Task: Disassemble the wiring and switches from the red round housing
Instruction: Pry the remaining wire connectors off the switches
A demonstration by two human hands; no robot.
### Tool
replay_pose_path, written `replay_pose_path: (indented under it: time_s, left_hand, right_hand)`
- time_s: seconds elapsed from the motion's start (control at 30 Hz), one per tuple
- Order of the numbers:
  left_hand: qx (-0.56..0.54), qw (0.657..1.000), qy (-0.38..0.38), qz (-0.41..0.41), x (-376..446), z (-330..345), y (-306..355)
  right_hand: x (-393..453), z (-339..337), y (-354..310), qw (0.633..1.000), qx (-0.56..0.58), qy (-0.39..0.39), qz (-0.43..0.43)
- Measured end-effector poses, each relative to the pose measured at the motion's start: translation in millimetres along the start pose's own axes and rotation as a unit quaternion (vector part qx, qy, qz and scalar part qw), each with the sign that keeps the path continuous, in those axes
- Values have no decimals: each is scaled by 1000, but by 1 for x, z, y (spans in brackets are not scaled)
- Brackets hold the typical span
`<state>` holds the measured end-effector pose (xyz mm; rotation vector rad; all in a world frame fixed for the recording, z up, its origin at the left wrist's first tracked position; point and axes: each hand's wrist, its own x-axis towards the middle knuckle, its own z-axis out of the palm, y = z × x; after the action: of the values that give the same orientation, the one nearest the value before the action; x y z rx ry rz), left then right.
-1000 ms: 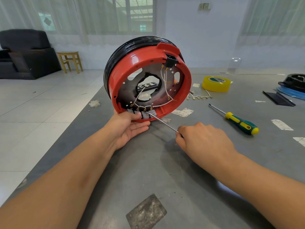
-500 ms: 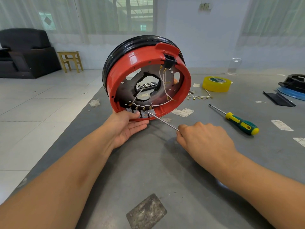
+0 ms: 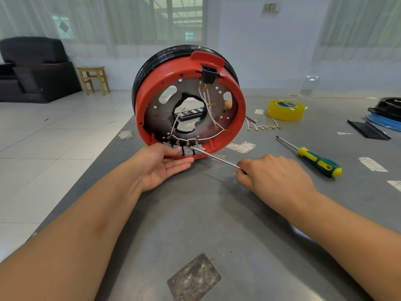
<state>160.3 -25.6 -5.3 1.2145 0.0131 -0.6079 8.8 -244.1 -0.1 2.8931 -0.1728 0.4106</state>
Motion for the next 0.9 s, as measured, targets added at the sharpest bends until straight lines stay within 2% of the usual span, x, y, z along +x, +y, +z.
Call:
replay_pose_path:
  time_s: [0.2, 0.6, 0.9]
  left_hand:
    - [-5, 999, -12, -31, -3, 3, 0]
    - [-13, 1000, -14, -22, 1, 1, 0]
    - [26, 999, -19, -12, -1, 2, -2]
  right_hand:
    - [3, 3, 4, 999, -4, 35, -4]
    - [-3, -14, -2, 996, 59, -56, 37]
    - [-3, -20, -8, 993, 74, -86, 36]
